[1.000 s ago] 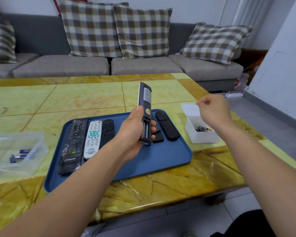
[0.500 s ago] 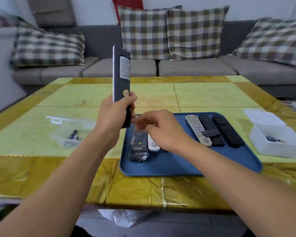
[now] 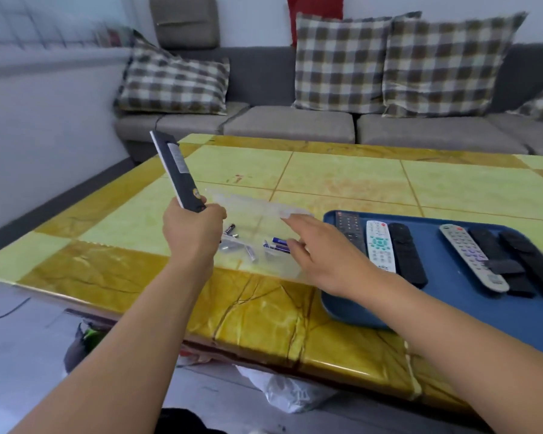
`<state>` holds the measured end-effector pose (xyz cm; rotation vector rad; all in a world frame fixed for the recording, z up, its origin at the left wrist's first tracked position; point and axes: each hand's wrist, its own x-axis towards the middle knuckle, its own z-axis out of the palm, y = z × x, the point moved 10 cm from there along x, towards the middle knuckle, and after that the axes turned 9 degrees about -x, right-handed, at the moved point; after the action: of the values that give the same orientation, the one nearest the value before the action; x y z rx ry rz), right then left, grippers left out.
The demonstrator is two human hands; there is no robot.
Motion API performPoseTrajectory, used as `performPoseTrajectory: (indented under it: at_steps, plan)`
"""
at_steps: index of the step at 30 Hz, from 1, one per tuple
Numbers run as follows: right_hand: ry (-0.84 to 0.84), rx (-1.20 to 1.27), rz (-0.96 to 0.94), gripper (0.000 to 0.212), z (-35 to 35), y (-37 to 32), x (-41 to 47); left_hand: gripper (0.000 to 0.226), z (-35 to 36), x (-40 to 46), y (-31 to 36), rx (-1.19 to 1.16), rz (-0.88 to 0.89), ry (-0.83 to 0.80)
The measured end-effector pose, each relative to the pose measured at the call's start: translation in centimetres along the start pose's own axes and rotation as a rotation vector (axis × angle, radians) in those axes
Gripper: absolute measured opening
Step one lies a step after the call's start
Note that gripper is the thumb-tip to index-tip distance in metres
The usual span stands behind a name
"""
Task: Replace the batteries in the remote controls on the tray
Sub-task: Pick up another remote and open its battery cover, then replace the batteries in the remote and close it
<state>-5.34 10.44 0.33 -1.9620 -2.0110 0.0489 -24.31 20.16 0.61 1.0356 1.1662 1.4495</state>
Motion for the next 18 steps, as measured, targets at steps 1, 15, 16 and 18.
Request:
performPoseTrajectory:
  at_steps: [1, 15, 16, 18]
  plan:
    - [0.010, 0.001, 0.014, 0.052, -0.2, 0.2, 0.4, 0.030, -0.1, 0.2, -0.3, 0.039, 0.009, 0.010]
    - [-0.385, -0.451, 0.199, 0.029, 2.2, -0.6, 7.8, 0.028, 0.3, 1.9, -4.1, 0.150, -0.158, 0.048]
    - [-0.380, -0.472, 0.181, 0.032, 2.5, -0.7, 7.9, 0.029, 0.2, 2.0, -4.2, 0.147, -0.166, 0.052]
    - [-0.368, -0.491, 0.156, 0.033, 2.8, -0.5, 8.1, 0.031, 0.1, 2.1, -4.5, 0.130, -0.189, 0.056]
